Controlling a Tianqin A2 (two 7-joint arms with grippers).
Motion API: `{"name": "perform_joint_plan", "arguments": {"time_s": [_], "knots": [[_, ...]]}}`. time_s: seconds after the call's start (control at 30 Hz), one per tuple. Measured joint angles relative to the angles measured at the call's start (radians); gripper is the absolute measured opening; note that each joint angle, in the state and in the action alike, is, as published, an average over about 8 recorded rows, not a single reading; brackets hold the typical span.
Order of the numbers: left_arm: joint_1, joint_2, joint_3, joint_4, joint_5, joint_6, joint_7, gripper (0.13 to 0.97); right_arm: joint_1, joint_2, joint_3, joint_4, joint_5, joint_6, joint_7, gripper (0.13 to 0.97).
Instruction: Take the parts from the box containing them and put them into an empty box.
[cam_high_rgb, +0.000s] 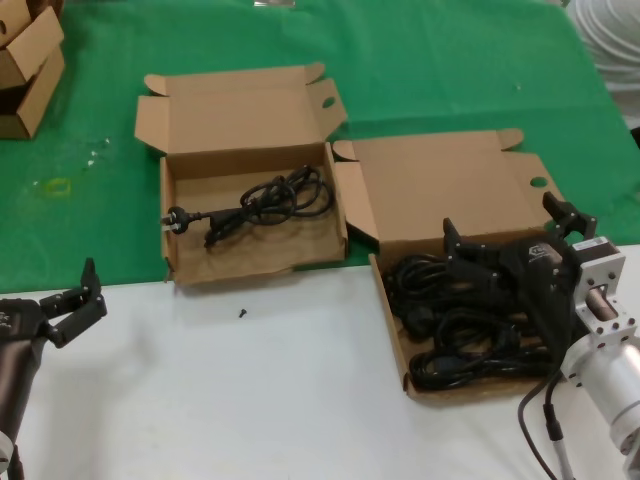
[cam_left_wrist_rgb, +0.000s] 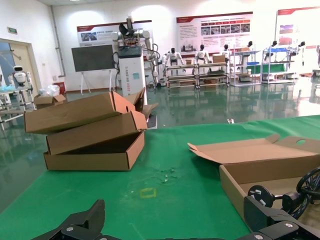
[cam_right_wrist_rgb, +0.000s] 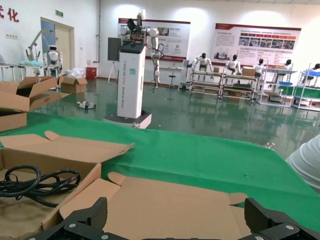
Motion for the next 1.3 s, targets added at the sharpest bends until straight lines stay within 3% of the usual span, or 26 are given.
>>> {"name": "perform_joint_plan", "arguments": {"time_s": [1.3], "knots": [[0.000,0.000,0.000,0.000,0.000,0.000,0.000,0.966,0.000,0.000,0.000,0.000,0.000,0.000,0.000,0.966]]}}
